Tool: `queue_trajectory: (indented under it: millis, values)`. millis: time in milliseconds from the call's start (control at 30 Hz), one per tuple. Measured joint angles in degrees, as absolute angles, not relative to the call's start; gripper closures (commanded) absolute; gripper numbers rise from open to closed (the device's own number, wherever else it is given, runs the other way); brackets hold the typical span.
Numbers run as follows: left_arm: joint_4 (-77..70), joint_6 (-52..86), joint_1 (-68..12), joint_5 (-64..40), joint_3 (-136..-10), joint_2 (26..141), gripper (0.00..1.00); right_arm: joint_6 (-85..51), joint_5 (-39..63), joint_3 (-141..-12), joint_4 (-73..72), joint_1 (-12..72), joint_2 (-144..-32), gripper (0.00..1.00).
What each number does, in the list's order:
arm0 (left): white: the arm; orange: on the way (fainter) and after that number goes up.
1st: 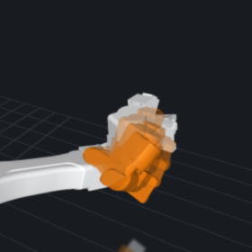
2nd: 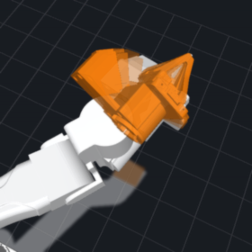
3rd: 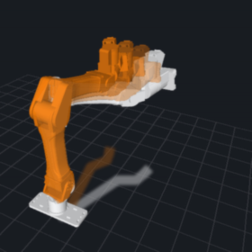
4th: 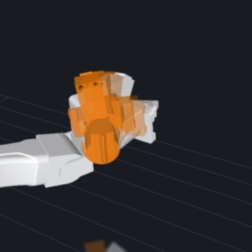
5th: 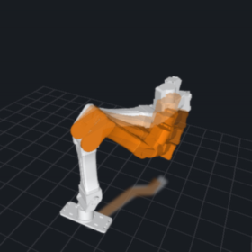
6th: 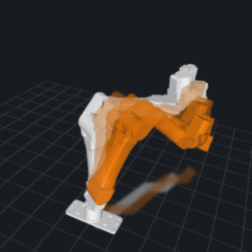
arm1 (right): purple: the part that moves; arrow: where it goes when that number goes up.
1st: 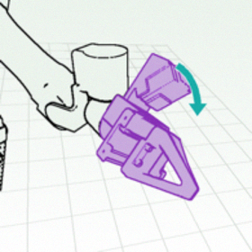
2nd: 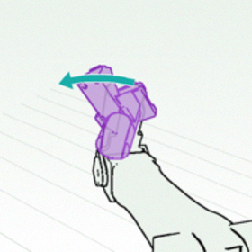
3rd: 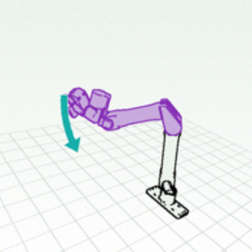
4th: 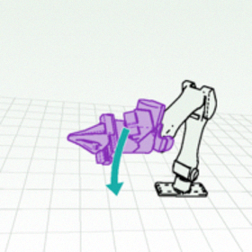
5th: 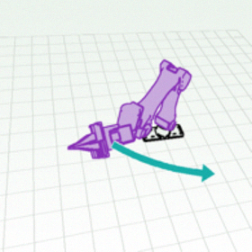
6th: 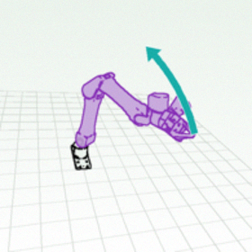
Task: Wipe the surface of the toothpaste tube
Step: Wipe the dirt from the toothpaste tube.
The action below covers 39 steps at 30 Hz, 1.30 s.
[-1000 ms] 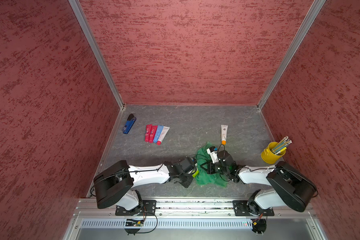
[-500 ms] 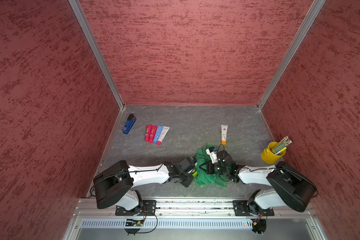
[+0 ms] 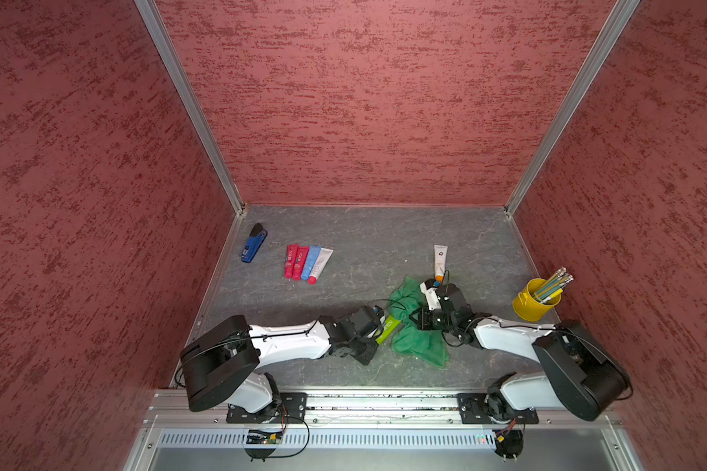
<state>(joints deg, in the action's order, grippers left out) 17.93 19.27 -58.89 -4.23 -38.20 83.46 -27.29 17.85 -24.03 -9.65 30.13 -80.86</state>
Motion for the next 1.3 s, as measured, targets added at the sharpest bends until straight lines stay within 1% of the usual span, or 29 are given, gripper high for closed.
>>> queue_trajectory:
  millis: [300, 567, 667, 800, 933, 1033, 1167, 1300]
  values:
    - [17.9, 19.3, -58.7, -4.7, -38.2, 84.2, 1.00, -27.0, 19.1, -26.7, -10.0, 32.9, -81.9, 1.00]
    - [18.1, 19.9, -58.5, -4.7, -38.3, 84.2, 1.00, -27.2, 18.4, -32.5, -15.1, 37.8, -91.6, 1.00]
    - [18.3, 20.5, -58.4, -4.7, -38.3, 84.1, 1.00, -27.6, 17.6, -33.2, -17.9, 39.0, -93.6, 1.00]
    - [18.7, 20.8, -58.4, -4.6, -38.3, 84.0, 1.00, -28.8, 15.8, -31.9, -21.4, 40.5, -94.0, 1.00]
    - [19.6, 20.7, -58.4, -4.7, -38.3, 83.7, 1.00, -31.6, 14.2, -28.0, -27.3, 42.9, -93.1, 1.00]
    - [20.1, 20.7, -58.5, -4.8, -38.2, 83.5, 1.00, -34.9, 14.5, -25.2, -32.0, 46.7, -92.2, 1.00]
    - [20.2, 20.7, -58.5, -4.9, -38.2, 83.4, 1.00, -39.1, 18.0, -23.1, -37.2, 52.2, -92.1, 1.00]
    - [19.9, 20.8, -58.4, -5.2, -37.7, 82.9, 1.00, -40.2, 18.3, -22.8, -37.8, 52.6, -92.1, 1.00]
